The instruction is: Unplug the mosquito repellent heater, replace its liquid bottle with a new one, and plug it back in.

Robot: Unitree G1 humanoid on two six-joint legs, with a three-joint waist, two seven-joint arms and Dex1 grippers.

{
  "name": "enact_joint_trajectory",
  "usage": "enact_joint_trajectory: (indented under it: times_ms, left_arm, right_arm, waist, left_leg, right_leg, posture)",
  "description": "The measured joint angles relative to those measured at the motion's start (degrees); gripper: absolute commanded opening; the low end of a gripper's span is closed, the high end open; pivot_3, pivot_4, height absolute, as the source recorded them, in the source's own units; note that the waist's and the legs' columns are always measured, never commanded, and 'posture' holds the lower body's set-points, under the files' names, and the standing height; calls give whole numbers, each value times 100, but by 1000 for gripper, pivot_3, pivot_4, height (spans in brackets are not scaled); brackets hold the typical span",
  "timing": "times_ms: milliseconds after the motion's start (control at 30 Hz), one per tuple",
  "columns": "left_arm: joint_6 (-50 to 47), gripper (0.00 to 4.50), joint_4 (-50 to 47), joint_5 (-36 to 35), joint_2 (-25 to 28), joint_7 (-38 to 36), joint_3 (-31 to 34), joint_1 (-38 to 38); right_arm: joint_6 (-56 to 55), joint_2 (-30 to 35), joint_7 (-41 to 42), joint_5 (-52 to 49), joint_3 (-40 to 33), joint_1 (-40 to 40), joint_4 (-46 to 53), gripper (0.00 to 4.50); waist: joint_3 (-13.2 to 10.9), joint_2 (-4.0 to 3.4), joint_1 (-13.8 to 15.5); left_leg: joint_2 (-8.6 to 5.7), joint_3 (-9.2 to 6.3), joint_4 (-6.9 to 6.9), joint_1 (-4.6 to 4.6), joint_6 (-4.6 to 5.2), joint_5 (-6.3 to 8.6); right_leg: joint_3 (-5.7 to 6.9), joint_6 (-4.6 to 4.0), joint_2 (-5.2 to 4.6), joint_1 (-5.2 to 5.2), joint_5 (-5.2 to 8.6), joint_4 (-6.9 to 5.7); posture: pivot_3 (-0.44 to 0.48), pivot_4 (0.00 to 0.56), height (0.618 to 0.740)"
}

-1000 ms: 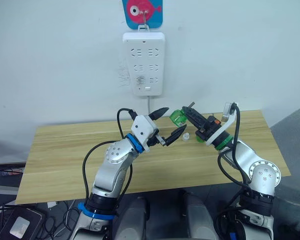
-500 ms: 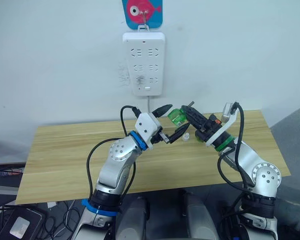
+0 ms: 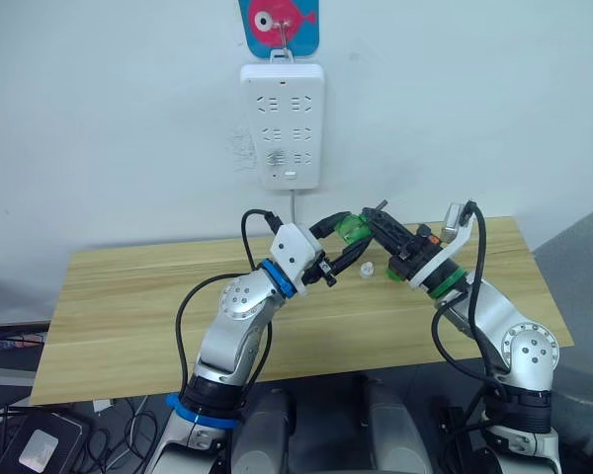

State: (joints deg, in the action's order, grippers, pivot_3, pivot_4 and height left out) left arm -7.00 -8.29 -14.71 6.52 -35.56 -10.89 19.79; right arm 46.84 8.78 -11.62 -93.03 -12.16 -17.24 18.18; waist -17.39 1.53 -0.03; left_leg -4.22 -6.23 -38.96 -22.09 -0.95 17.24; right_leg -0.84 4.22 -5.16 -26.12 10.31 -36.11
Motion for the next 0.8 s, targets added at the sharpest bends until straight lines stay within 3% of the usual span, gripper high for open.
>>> enact_joint_trajectory:
  times_ms: [200, 400, 800]
  left_arm:
    - [8, 2251, -1, 7, -3, 28, -1, 0]
    - [-27, 4148, -3, 46, -3, 127, -8, -2]
    - [-104, 4155, -3, 46, -15, 130, -7, 13]
  right_arm:
    - [-76, 81, -17, -57, 63, 0, 0, 880]
    - [-219, 133, 4, -168, 123, -4, 0, 880]
    - [-401, 244, 7, -244, 206, -4, 0, 880]
  waist:
    - [2, 1, 3]
    - [4, 1, 4]
    - [9, 0, 5]
  left_leg:
    - [0, 0, 0, 0, 0, 0]
    - [0, 1, 0, 0, 0, 0]
    - [0, 2, 0, 0, 0, 0]
  right_leg:
    - [0, 0, 0, 0, 0, 0]
    - [-1, 0, 0, 0, 0, 0]
    - [-1, 0, 0, 0, 0, 0]
  posture:
    - [78, 258, 740]
    - [75, 257, 740]
    - [73, 257, 740]
